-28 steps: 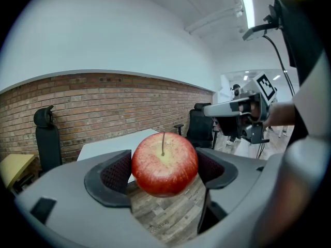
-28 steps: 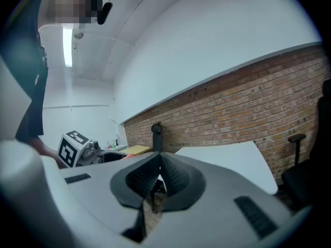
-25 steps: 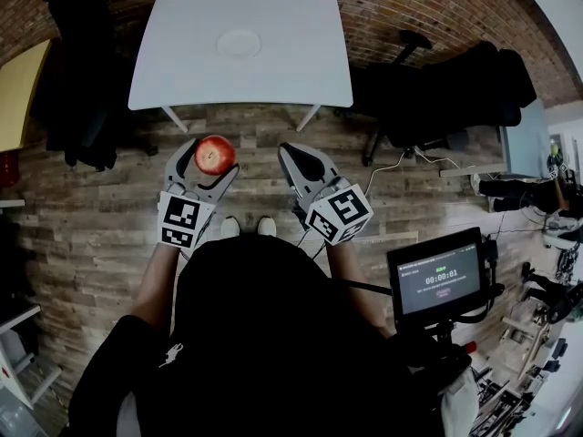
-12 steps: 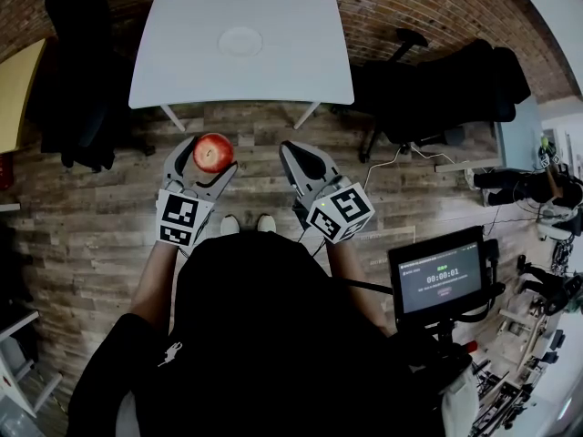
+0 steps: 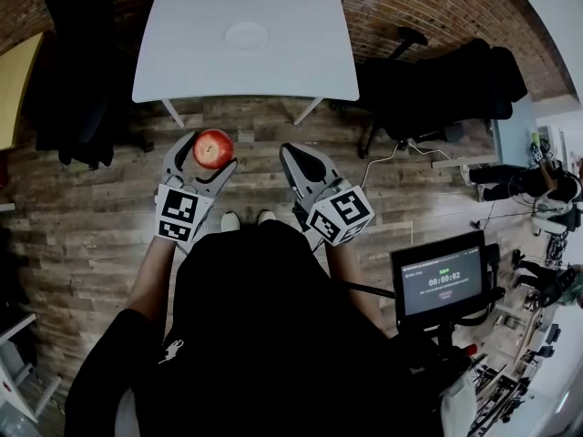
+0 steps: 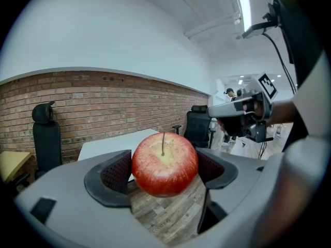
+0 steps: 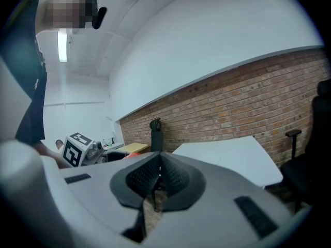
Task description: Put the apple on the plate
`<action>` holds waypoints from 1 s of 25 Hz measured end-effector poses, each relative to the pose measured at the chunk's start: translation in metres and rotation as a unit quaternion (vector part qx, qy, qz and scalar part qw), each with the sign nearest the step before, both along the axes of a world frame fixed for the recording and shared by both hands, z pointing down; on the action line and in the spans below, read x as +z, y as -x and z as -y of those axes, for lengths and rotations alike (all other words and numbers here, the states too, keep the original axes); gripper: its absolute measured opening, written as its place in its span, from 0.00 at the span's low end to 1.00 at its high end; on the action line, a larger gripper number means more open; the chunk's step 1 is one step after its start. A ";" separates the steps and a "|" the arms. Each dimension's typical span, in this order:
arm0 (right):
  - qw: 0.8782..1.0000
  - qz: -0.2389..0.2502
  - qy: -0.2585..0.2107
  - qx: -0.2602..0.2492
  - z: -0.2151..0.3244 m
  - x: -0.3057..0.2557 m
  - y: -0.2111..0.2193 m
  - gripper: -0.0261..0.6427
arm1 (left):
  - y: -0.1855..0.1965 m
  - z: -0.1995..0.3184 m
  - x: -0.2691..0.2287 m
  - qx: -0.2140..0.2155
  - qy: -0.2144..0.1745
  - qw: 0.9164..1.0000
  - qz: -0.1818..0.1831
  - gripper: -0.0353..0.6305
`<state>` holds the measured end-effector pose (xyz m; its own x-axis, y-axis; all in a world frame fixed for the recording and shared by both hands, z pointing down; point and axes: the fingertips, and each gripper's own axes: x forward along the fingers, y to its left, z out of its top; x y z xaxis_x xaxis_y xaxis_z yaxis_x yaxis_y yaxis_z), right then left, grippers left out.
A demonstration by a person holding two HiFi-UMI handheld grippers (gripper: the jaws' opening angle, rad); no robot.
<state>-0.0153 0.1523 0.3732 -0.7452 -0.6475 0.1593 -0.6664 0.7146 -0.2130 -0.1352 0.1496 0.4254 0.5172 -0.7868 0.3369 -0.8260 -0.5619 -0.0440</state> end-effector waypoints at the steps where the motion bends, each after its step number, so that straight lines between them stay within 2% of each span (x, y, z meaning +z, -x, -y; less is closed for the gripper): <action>1: 1.000 -0.001 0.001 -0.001 -0.001 0.001 0.001 0.04 | 0.000 0.000 0.000 0.000 0.000 1.000 -0.001 0.65; 6: 1.000 -0.004 0.000 -0.005 -0.001 -0.001 0.003 0.04 | 0.001 -0.002 -0.002 -0.002 -0.003 1.000 -0.001 0.65; 19: 1.000 -0.019 0.003 -0.022 -0.001 -0.008 0.031 0.04 | 0.039 -0.011 0.003 -0.031 0.009 0.999 -0.013 0.65; 25: 0.999 -0.025 0.001 -0.020 -0.005 -0.010 0.036 0.04 | 0.045 -0.013 0.000 -0.031 0.001 0.999 -0.016 0.65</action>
